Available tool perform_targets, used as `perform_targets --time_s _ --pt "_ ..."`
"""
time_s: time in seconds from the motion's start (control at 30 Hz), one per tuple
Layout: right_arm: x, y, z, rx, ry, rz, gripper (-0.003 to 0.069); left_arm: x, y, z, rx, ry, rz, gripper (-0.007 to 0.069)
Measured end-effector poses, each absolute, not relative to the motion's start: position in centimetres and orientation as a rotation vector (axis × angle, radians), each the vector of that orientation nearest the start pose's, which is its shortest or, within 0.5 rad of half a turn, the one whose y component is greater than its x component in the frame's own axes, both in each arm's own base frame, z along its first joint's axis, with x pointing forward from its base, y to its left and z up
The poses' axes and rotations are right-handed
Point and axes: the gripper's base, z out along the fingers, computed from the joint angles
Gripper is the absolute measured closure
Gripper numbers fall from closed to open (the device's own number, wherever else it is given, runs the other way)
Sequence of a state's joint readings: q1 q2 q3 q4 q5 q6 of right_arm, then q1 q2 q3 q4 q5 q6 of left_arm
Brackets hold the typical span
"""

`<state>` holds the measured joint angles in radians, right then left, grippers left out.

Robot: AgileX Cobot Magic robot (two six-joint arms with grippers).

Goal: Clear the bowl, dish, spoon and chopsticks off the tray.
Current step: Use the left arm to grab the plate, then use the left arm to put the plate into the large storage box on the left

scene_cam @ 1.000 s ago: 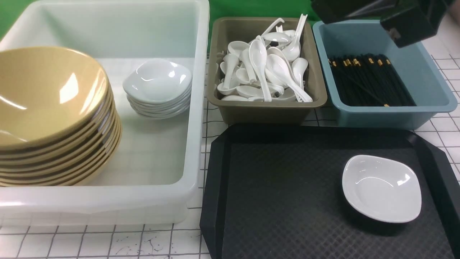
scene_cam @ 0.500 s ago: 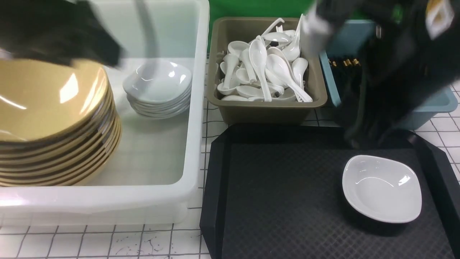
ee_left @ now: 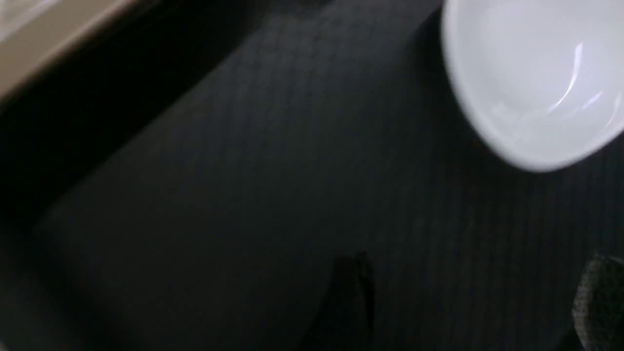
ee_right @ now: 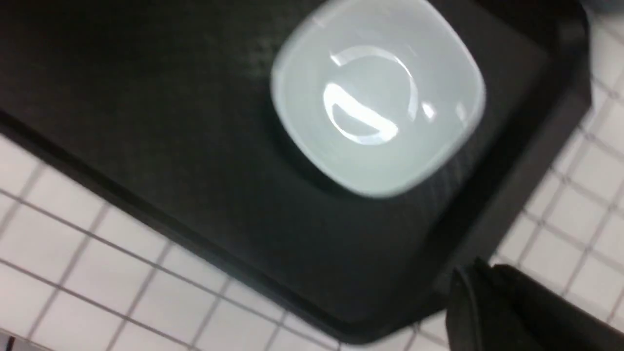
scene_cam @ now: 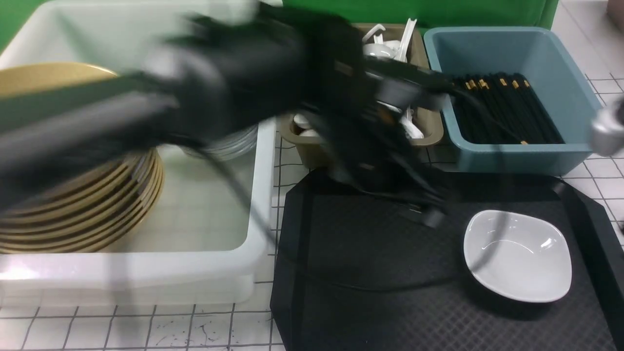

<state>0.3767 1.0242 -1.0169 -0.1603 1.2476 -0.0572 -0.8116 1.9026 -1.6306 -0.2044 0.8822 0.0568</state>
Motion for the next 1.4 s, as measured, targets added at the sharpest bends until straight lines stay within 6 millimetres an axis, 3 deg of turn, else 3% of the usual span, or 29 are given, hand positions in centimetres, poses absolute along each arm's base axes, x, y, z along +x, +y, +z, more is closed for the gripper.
perform_targets --time_s 0.23,0.43,0.53,0.63,0.77,0.97,1.07,1.27,1.33,1.4 --pt "13.7 3.1 33.6 -0.548 2.642 -0.130 0.0609 30.4 -38.7 22.7 1.126 2.448 -0.509 0.0096" --pt "13.3 3.0 33.8 -0.568 2.619 -0.131 0.0609 32.5 -41.2 19.5 1.125 2.438 -0.513 0.0101" --pt "13.3 3.0 33.8 -0.575 2.614 -0.132 0.0609 32.8 -41.7 18.3 1.127 2.455 -0.521 0.0141" --pt "13.3 3.0 33.8 -0.575 2.610 -0.130 0.0609 32.9 -42.0 17.4 1.136 2.476 -0.519 0.0242" --pt "13.4 3.0 33.8 -0.574 2.605 -0.129 0.0609 33.0 -42.2 16.8 1.124 2.487 -0.535 0.0501" --pt "13.5 3.1 34.0 -0.576 2.587 -0.120 0.0609 32.6 -41.6 20.5 1.156 2.465 -0.540 0.0604" --pt "13.6 3.5 35.1 -0.613 2.532 -0.066 0.0609 32.9 -40.1 23.6 1.197 2.432 -0.471 0.0620" --pt "14.5 5.8 38.7 -0.744 2.315 0.167 0.0609 34.4 -32.8 35.4 1.055 2.282 -0.370 0.0620" --pt "15.4 6.9 39.8 -0.794 2.264 0.258 0.0609 34.6 -29.6 38.8 0.982 2.250 -0.328 0.0620" --pt "16.6 8.0 40.7 -0.846 2.229 0.334 0.0609 35.1 -25.1 41.8 0.880 2.248 -0.253 0.0620"
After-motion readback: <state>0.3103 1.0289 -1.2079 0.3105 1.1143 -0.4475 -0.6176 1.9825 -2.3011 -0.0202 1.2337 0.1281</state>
